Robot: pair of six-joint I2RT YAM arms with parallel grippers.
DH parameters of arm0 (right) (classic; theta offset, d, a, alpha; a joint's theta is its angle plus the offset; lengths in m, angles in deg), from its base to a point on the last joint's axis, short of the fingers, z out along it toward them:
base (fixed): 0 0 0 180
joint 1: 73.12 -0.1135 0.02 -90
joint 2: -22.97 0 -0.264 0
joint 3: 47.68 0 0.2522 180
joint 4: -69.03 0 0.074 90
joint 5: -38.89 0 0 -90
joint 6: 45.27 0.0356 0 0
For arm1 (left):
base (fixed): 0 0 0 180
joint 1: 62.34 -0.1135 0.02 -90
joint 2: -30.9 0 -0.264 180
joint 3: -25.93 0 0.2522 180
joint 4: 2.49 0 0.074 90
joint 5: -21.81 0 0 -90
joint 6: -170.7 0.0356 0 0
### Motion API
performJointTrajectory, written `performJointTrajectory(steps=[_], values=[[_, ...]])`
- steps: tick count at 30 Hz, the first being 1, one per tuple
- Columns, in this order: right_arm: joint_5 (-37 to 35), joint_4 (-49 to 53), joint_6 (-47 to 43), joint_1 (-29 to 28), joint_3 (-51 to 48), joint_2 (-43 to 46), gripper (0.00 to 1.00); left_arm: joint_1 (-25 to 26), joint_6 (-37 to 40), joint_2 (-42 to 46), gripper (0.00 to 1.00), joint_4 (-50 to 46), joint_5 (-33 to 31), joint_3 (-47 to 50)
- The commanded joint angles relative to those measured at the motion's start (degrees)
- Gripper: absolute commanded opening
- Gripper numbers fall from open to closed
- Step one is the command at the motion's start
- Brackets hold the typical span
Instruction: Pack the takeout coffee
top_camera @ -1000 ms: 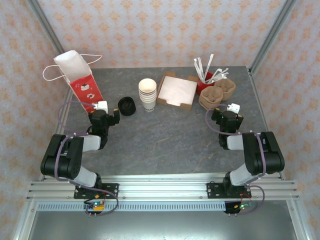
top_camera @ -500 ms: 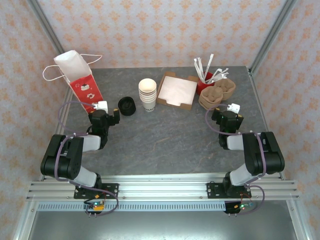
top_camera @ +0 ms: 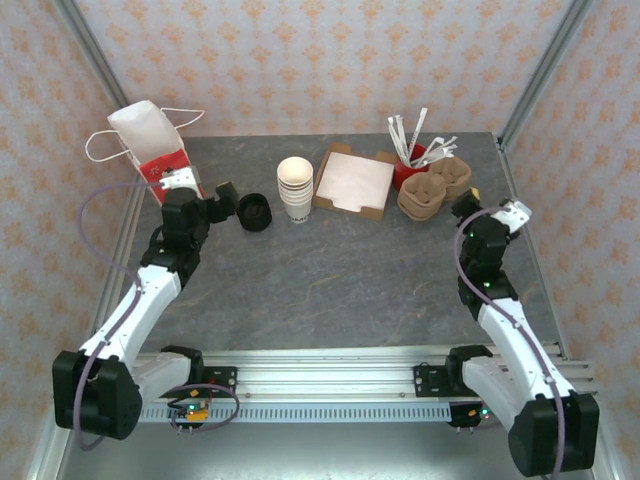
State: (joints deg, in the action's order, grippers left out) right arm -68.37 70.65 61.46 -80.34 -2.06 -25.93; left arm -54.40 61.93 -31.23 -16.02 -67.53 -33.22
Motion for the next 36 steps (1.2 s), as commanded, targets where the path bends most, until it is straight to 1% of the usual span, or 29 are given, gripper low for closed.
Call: performJointTrajectory(steps=[1,2,3,4,6,8,12,15,21,25,31,36], values=[[10.2,11.3,-0.7,-7.5,7.8,-3.0,0.91,6.1,-3.0,-2.5,0.92,-14.4,4.5,-8.8],[12.6,13.8,-2.0,-10.3,11.3,-5.4,0.91,7.1,-2.6,-4.7,0.88,-17.8,5.4,-12.3],[14.6,16.5,-2.9,-12.7,14.6,-7.7,0.91,7.4,-2.4,-7.0,0.8,-21.3,6.8,-15.9],[15.9,18.5,-3.3,-14.6,17.1,-9.6,0.91,7.4,-2.5,-9.3,0.75,-24.2,7.5,-18.9],[19.2,21.6,-4.2,-18.3,21.9,-13.5,0.9,7.4,-2.0,-13.8,0.7,-29.1,9.0,-24.4],[20.7,23.3,-4.4,-21.1,25.3,-16.6,0.9,7.4,-1.5,-17.4,0.66,-31.7,10.7,-28.7],[20.0,24.1,-4.9,-25.6,28.6,-20.9,0.9,7.3,-0.7,-23.7,0.59,-35.3,14.0,-35.9],[19.0,24.3,-4.7,-27.1,29.6,-23.2,0.9,7.4,0.3,-27.9,0.53,-37.0,14.7,-40.3],[18.1,25.4,-4.2,-28.7,30.7,-25.9,0.9,7.4,2.4,-35.1,0.38,-41.0,13.0,-48.4],[18.2,25.9,-4.1,-29.1,31.2,-27.0,0.9,7.3,2.9,-38.4,0.35,-42.1,12.5,-51.9],[18.2,26.1,-3.7,-29.4,31.5,-28.7,0.9,7.3,2.4,-41.9,0.35,-42.2,15.0,-55.0],[18.3,26.0,-3.1,-29.7,32.0,-30.6,0.9,7.5,2.2,-43.6,0.29,-42.2,15.8,-56.4]])
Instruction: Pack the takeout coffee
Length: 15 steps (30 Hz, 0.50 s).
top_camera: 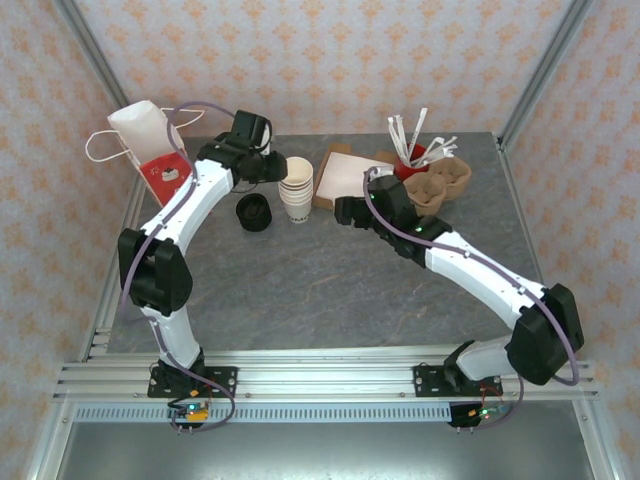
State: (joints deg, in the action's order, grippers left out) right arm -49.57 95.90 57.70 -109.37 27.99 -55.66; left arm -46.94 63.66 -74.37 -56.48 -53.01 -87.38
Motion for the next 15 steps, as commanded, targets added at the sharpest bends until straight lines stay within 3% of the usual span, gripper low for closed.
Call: performJointTrajectory(steps=[1,6,15], values=[[-0.4,0.9,0.6,-0.7,2.1,-1.2,0.9,0.0,0.5,-0.7,0.27,-1.7,1.3,-2.5],[-0.1,1.2,0.8,-0.9,2.3,-2.7,0.9,0.0,0.7,-1.7,0.2,-2.2,1.1,-3.5],[0.0,2.0,1.3,-0.8,2.4,-3.8,0.9,0.0,1.2,-2.8,0.16,-3.0,0.9,-4.5]])
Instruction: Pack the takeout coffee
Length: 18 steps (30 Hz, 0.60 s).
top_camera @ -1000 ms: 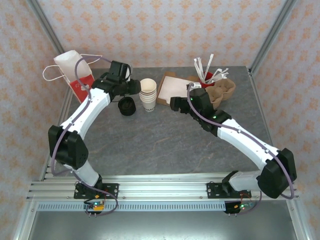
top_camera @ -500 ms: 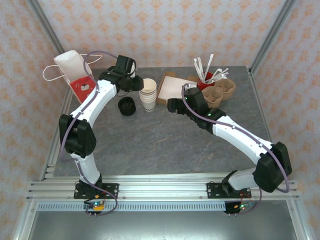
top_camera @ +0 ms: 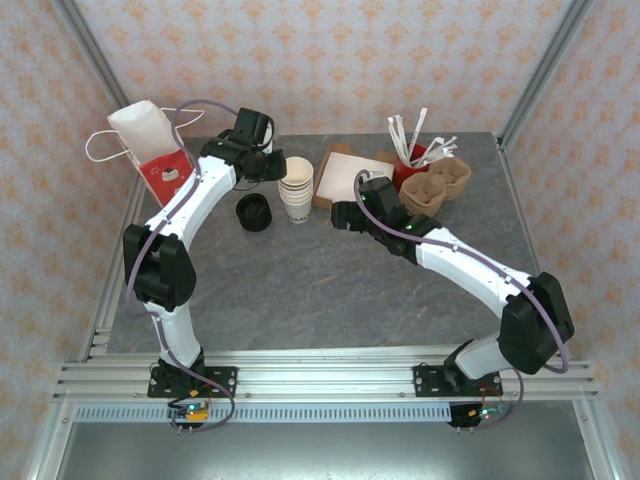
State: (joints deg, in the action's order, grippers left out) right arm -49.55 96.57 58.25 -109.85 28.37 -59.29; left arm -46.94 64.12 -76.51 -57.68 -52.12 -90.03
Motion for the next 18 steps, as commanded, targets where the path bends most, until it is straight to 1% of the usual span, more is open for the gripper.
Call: performJointTrajectory(steps=[1,10,18], values=[[-0.1,1.4,0.7,-0.4,2.1,-0.2,0.9,0.0,0.6,-0.8,0.16,-1.8,0.0,-1.8],[-0.2,2.0,1.2,-0.4,1.9,0.1,0.9,0.0,1.0,-1.5,0.16,-2.5,-0.4,-2.1],[-0.6,2.4,1.4,-0.4,1.7,0.7,0.9,0.1,0.5,-1.0,0.11,-3.1,-0.2,-3.6]])
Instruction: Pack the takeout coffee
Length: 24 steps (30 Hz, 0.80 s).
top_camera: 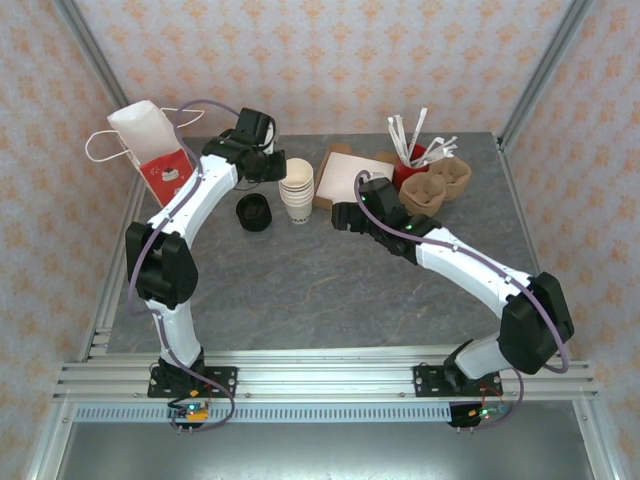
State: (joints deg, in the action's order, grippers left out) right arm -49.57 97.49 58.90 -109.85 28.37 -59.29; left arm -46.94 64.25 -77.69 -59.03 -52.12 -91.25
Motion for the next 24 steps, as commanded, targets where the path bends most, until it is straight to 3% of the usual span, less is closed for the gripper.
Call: performJointTrajectory(steps=[1,15,24], values=[[-0.7,1.6,0.7,-0.4,1.7,0.7,0.9,0.2,0.3,0.4,0.11,-1.9,-0.3,-2.8],[-2.5,3.5,0.0,-0.4,1.4,2.6,0.9,0.5,-0.6,8.7,0.05,-3.7,-2.0,-5.2],[-9.5,8.3,-6.1,1.6,2.7,11.2,0.94,6.4,-4.3,27.5,0.05,2.8,-3.6,13.0]])
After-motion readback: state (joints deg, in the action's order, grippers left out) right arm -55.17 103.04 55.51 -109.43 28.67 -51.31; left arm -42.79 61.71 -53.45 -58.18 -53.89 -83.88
